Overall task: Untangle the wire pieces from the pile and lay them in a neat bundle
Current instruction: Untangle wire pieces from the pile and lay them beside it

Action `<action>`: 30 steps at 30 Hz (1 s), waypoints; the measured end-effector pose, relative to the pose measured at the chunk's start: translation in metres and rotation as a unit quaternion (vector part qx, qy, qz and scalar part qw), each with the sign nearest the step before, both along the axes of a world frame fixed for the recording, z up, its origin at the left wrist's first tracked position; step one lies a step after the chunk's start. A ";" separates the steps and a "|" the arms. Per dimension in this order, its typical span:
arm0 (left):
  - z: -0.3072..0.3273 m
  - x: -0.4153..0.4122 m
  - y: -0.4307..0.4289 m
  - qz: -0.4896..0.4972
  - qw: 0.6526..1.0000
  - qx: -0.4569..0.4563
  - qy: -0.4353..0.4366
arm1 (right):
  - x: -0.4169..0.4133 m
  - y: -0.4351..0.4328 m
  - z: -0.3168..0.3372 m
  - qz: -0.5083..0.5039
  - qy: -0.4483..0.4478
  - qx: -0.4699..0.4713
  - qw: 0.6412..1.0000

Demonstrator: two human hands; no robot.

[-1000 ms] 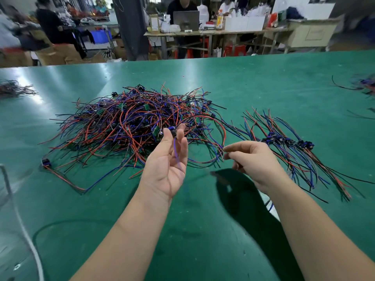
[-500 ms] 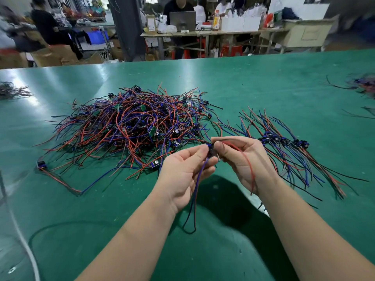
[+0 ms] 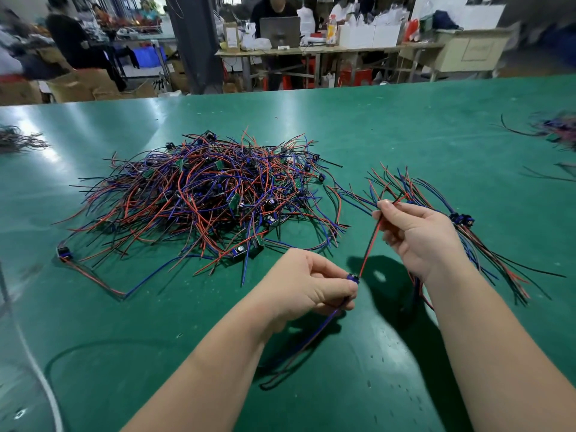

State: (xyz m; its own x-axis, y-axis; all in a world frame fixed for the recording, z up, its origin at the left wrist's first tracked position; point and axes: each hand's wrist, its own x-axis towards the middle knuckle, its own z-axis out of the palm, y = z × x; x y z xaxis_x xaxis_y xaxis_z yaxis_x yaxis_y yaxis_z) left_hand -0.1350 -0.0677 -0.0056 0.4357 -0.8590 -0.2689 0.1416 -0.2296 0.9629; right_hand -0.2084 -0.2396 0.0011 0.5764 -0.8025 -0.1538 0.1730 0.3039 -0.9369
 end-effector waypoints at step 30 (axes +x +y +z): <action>-0.009 0.019 0.001 0.017 0.986 0.044 -0.160 | 0.001 -0.006 0.005 -0.067 -0.070 0.131 0.987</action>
State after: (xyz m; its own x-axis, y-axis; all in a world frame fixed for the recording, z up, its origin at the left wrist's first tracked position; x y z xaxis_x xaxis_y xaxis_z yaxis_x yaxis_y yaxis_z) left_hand -0.1161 -0.0670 -0.0142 0.5387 -0.8219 -0.1853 -0.1567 -0.3138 0.9365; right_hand -0.2077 -0.2452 0.0064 0.4988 -0.8160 -0.2921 0.3501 0.4980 -0.7933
